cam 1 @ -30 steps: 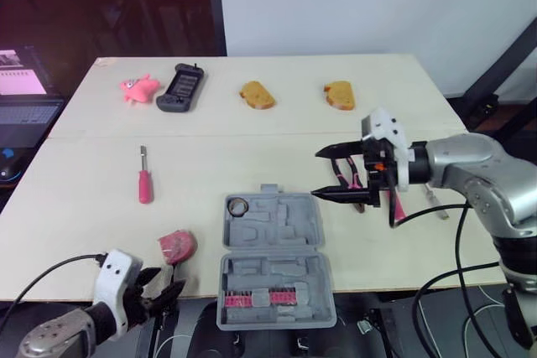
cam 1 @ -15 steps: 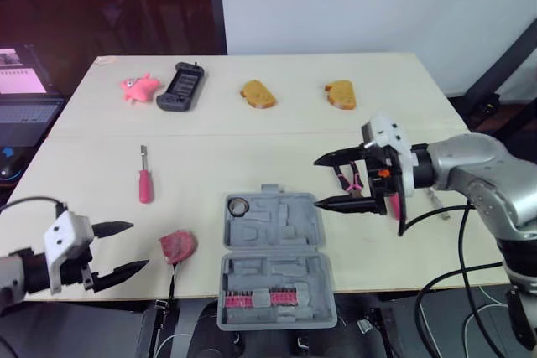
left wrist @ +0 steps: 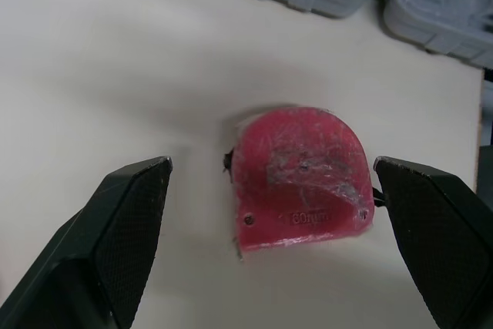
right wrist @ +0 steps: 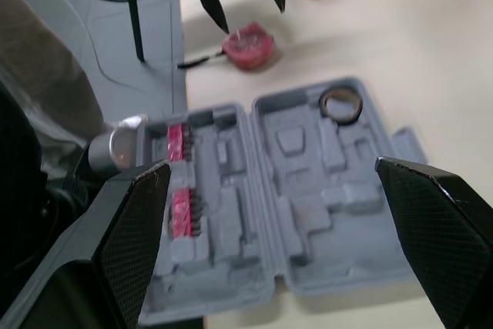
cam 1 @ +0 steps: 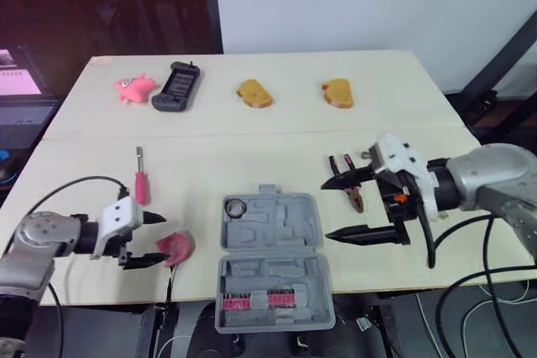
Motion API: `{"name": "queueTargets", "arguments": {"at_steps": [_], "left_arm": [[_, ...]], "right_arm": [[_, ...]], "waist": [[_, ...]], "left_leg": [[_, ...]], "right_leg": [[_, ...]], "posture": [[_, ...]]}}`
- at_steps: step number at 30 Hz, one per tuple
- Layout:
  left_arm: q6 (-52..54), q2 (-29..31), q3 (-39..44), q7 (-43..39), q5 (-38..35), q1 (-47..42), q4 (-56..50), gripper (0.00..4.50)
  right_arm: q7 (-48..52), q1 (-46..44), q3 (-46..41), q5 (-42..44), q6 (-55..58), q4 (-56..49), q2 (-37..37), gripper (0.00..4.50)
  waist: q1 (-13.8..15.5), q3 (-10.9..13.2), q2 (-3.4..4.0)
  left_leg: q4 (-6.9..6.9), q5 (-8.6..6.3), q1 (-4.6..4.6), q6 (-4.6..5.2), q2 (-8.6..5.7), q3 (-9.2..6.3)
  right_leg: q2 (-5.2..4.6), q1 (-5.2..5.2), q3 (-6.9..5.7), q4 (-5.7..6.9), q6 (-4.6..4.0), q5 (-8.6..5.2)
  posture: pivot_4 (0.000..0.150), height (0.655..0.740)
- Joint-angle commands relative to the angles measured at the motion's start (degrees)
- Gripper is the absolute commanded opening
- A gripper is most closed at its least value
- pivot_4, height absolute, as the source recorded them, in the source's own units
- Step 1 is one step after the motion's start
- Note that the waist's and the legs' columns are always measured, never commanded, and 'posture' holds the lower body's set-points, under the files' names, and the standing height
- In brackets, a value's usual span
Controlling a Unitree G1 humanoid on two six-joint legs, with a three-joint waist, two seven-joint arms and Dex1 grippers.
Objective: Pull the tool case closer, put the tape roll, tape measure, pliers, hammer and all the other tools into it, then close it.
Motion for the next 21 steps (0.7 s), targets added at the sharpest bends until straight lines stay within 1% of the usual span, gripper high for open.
{"name": "queueTargets", "arguments": {"at_steps": [1,10,21], "left_arm": [[1.8,-0.3,-0.8,2.1,0.4,0.2,-4.1,4.43],[3.1,-2.7,-3.0,8.7,3.8,2.4,-5.3,4.43],[7.1,-2.8,-1.8,12.9,3.1,6.7,-10.5,4.43]], "right_arm": [[-1.6,-0.1,-2.8,2.2,0.5,-2.5,-0.5,4.5],[-3.5,1.1,-3.1,1.9,0.3,-2.4,-1.6,4.5],[-3.9,1.1,-2.0,0.6,-0.8,-1.2,-1.4,4.5]], "waist": [[0.0,0.0,0.0],[0.0,0.0,-0.01],[0.1,0.0,-0.01]], "left_leg": [[0.01,0.0,0.0,0.0,0.0,0.0],[0.03,0.01,0.01,0.0,-0.01,-0.02],[0.05,0.01,0.05,0.0,-0.01,-0.04]], "right_leg": [[0.0,0.03,0.01,0.0,0.0,0.01],[-0.02,0.09,0.0,0.0,0.01,0.02],[-0.02,0.12,0.0,0.02,0.01,0.01]], "posture": [[0.15,0.7188],[0.15,0.7188],[0.15,0.7188]]}}
